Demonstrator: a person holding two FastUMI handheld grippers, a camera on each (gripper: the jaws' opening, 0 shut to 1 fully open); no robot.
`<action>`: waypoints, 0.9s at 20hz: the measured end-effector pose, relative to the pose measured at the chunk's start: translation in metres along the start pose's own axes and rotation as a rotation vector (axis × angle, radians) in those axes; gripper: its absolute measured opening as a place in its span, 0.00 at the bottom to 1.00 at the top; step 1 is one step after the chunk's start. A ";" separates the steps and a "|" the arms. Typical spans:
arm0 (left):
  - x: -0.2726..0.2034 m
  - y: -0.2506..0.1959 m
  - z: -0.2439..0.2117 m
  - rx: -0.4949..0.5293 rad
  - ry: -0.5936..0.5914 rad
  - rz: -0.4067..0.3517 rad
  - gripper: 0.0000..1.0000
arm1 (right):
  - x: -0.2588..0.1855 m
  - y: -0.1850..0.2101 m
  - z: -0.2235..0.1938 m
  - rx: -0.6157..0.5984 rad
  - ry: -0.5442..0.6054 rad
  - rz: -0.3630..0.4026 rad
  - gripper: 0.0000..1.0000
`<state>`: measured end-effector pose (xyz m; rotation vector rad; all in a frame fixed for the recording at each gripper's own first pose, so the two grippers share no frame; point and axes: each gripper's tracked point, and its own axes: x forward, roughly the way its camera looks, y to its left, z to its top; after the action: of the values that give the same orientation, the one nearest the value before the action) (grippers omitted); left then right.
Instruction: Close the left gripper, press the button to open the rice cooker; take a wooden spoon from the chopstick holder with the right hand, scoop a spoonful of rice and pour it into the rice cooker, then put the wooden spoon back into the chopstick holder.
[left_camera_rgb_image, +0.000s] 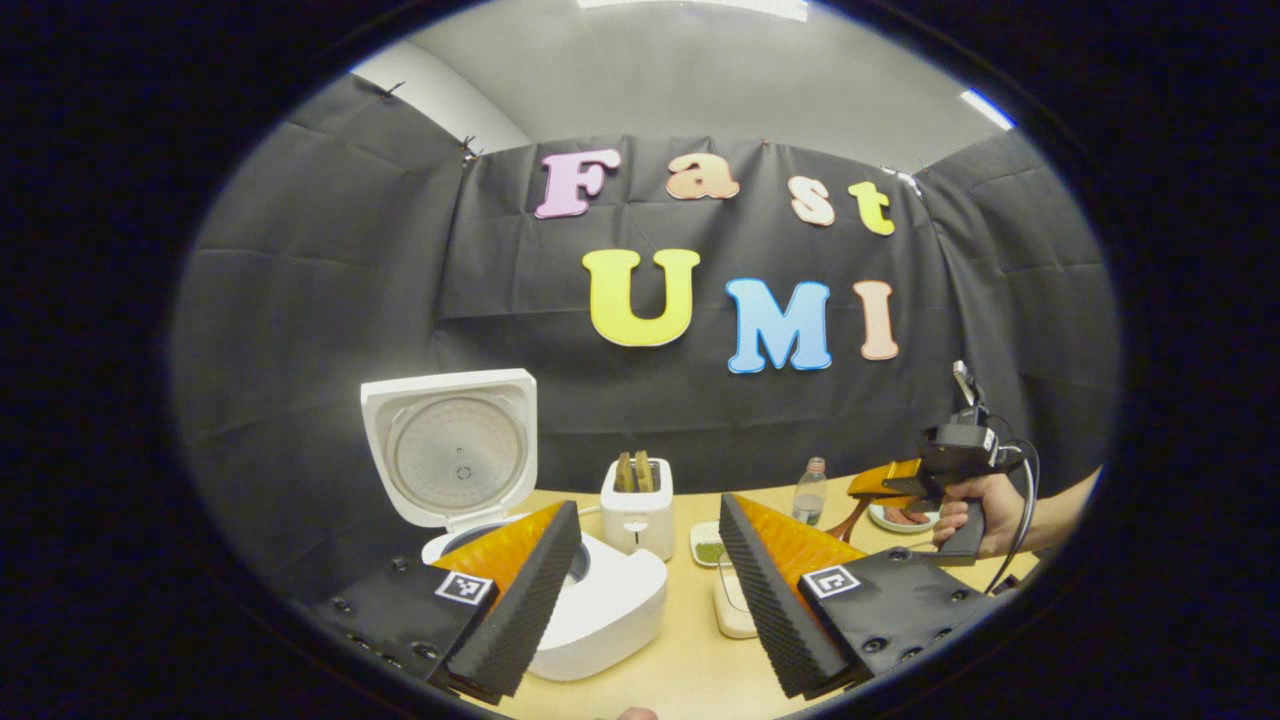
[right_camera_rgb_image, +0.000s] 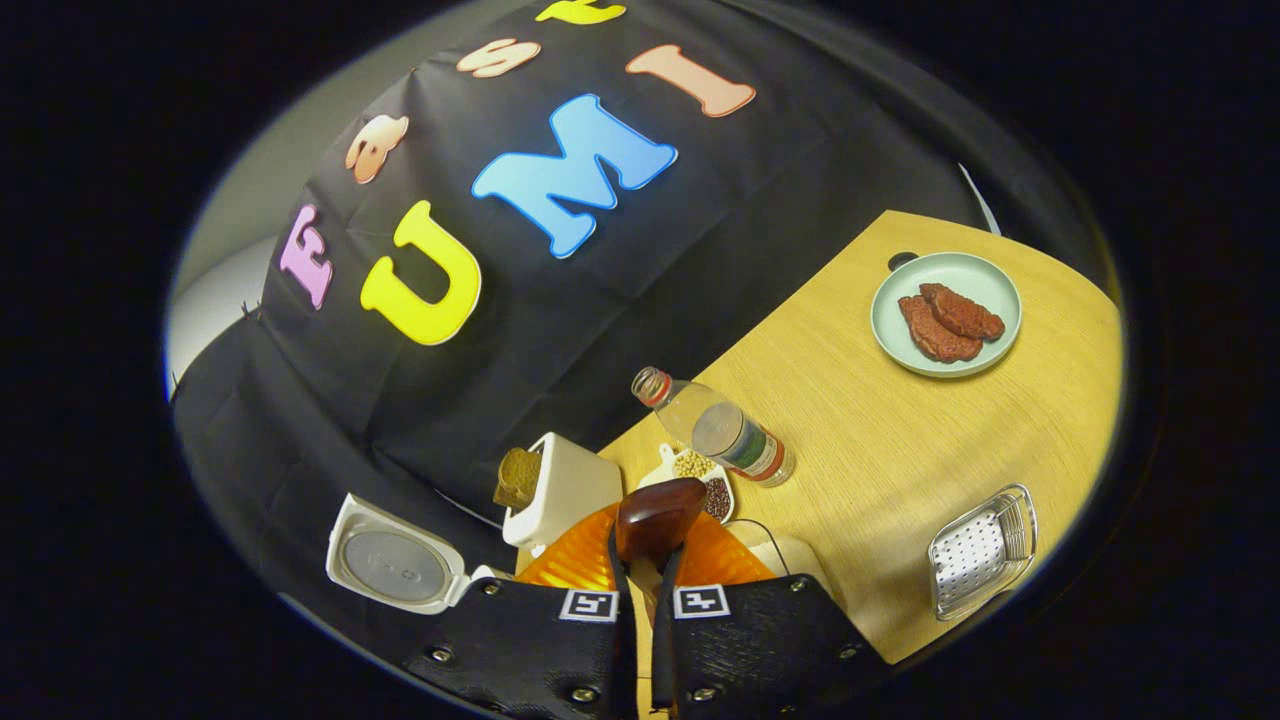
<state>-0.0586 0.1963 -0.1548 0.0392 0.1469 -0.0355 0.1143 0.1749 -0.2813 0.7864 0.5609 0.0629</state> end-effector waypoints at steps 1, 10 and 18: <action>0.000 -0.001 0.002 -0.002 -0.006 -0.006 0.97 | -0.004 0.002 0.006 0.036 -0.009 0.014 0.06; -0.007 -0.008 0.003 0.003 -0.025 -0.055 0.97 | -0.028 0.027 0.027 0.242 -0.046 0.092 0.06; -0.019 0.015 -0.013 0.030 -0.023 -0.062 0.92 | -0.032 0.120 0.021 0.170 -0.015 0.230 0.06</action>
<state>-0.0783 0.2121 -0.1643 0.0642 0.1248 -0.1004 0.1156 0.2387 -0.1725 1.0144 0.4630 0.2232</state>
